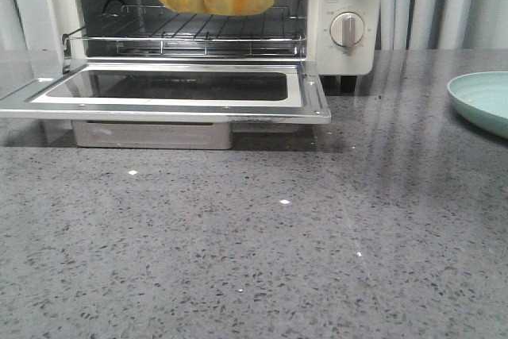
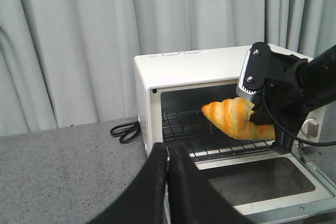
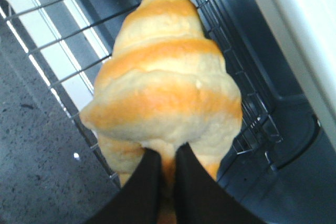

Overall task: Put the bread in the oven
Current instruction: 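Lower the bread roll onto the oven rack and open the right gripper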

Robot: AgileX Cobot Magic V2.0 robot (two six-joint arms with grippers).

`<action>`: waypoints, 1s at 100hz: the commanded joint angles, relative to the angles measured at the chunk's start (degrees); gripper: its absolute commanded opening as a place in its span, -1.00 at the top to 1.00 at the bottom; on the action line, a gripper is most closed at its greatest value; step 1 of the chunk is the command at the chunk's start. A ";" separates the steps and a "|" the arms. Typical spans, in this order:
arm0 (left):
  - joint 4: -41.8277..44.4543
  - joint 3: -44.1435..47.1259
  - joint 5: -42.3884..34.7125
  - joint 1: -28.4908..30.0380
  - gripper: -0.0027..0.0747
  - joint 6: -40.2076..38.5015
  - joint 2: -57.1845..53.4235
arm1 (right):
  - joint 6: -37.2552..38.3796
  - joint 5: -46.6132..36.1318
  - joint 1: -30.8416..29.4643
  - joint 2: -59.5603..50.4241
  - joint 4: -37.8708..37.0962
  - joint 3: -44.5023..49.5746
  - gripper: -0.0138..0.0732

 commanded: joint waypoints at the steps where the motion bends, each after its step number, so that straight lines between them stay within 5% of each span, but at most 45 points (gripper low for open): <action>1: -0.05 -1.76 -4.15 0.23 0.99 0.00 0.63 | 0.30 -3.82 -0.77 -2.17 -2.69 -1.97 0.84; 47: -0.05 -1.76 -4.15 0.23 0.99 0.00 0.63 | 0.30 -6.33 -2.38 0.30 -2.69 -1.97 0.79; 78: -0.05 -1.76 -4.15 0.23 0.99 0.00 0.63 | 0.42 -7.36 -2.38 0.77 -2.69 -1.97 -0.26; 100: -0.05 -1.76 -3.31 0.23 0.99 0.00 0.63 | 0.75 -7.97 -2.28 0.64 -2.69 -1.97 -0.32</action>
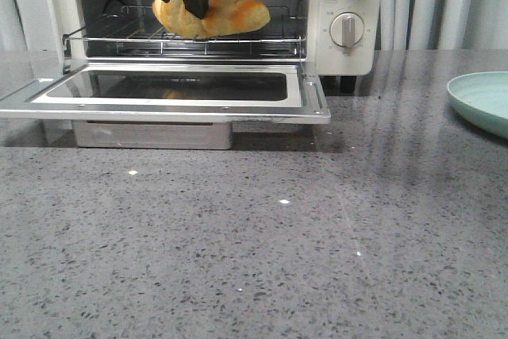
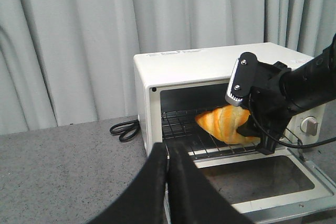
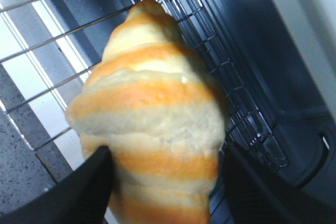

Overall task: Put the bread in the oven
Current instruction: 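Lower the bread roll onto the oven rack and open the right gripper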

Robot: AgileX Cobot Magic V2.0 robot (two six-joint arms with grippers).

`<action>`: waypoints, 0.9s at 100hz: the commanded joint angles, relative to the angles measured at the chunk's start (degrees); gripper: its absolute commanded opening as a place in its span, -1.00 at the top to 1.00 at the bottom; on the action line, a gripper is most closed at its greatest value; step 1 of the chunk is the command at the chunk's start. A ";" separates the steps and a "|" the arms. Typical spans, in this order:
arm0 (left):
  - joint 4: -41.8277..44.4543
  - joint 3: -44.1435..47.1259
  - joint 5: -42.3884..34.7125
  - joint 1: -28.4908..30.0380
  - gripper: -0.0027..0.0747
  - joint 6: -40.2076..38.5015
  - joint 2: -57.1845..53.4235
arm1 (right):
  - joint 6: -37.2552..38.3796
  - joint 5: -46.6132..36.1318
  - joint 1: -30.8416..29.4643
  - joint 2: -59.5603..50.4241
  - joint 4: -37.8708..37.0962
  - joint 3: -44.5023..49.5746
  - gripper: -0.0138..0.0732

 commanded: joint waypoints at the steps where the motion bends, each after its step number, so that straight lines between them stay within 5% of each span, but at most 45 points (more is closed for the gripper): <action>1: -0.05 -1.76 -3.72 0.23 0.99 0.00 0.63 | 0.68 -3.03 -0.25 -2.76 -1.44 -1.74 -0.32; 90: -0.05 -1.76 -3.41 0.23 0.99 0.00 0.63 | 1.32 0.51 0.86 -7.32 -1.44 -1.74 -0.32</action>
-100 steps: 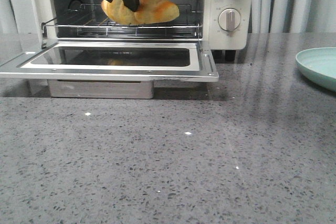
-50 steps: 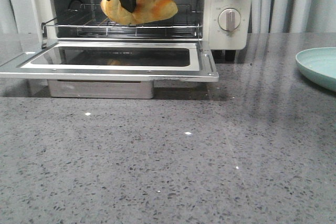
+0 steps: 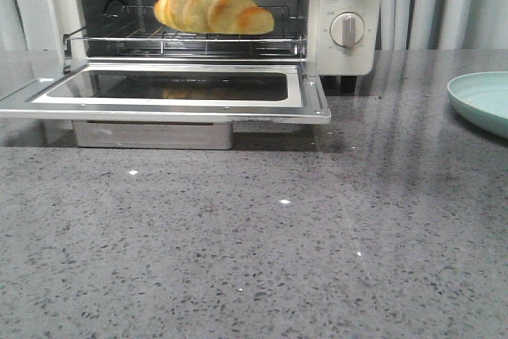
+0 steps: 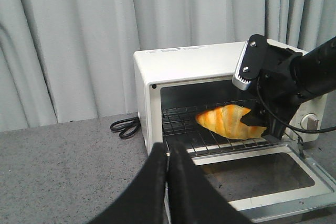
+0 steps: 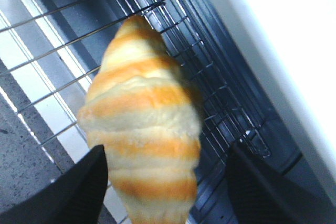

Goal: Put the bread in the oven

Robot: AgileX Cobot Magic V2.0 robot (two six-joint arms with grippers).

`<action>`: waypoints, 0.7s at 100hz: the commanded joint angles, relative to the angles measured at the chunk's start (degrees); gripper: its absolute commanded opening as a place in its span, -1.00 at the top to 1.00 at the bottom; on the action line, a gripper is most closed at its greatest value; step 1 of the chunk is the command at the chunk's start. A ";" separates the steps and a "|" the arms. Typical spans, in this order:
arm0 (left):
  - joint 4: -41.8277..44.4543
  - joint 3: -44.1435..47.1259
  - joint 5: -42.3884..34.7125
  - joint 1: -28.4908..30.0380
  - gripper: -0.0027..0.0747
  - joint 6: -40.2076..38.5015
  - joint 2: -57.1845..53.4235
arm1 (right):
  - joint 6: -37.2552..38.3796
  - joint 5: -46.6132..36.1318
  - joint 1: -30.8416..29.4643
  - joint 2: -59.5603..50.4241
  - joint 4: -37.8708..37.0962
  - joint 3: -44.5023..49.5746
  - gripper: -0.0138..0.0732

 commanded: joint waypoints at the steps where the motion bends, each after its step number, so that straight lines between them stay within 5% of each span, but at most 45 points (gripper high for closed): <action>1: -0.05 -1.76 -3.82 0.23 0.99 0.00 0.63 | 0.05 -1.06 0.27 -4.28 -1.64 -1.74 -0.32; 70: 0.10 -1.26 1.90 0.23 0.99 -0.49 -13.13 | 3.95 13.50 9.83 -9.54 -1.31 -1.74 -0.32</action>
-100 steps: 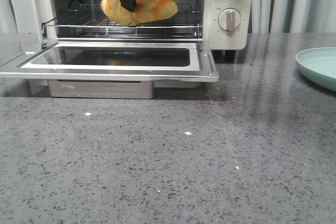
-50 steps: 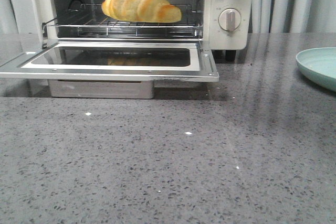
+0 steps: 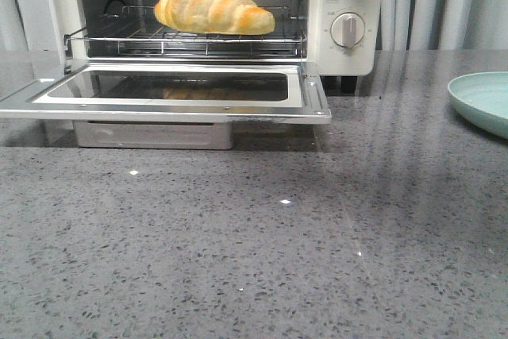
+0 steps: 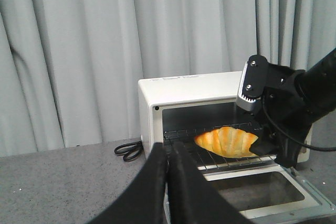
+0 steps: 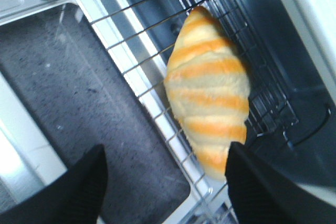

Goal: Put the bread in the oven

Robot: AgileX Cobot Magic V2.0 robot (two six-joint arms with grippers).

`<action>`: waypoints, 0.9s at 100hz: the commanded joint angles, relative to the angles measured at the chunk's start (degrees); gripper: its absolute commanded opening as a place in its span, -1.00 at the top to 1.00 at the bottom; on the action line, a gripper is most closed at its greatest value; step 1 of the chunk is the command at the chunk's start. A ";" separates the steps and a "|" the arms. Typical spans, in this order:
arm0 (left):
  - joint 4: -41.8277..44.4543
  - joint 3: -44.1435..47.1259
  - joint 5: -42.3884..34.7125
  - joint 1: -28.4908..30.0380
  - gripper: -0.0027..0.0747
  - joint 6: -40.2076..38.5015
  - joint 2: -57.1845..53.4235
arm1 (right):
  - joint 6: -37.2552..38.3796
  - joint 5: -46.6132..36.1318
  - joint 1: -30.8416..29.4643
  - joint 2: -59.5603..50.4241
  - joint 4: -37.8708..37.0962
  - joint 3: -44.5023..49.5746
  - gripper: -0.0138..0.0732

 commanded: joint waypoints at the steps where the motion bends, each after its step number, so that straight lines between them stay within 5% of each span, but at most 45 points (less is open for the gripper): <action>1: 0.01 -1.11 -3.01 0.23 0.99 -0.62 -1.10 | 1.38 1.28 0.91 -4.57 -1.82 -1.74 -0.32; 45: -1.11 -0.98 6.51 8.97 0.99 -2.22 -7.10 | 1.72 7.91 4.64 -8.46 -0.77 -1.74 -0.32; 90: -9.95 15.93 -8.37 17.44 0.99 -2.11 -7.10 | 1.72 12.19 4.76 -11.23 3.13 -1.74 -0.32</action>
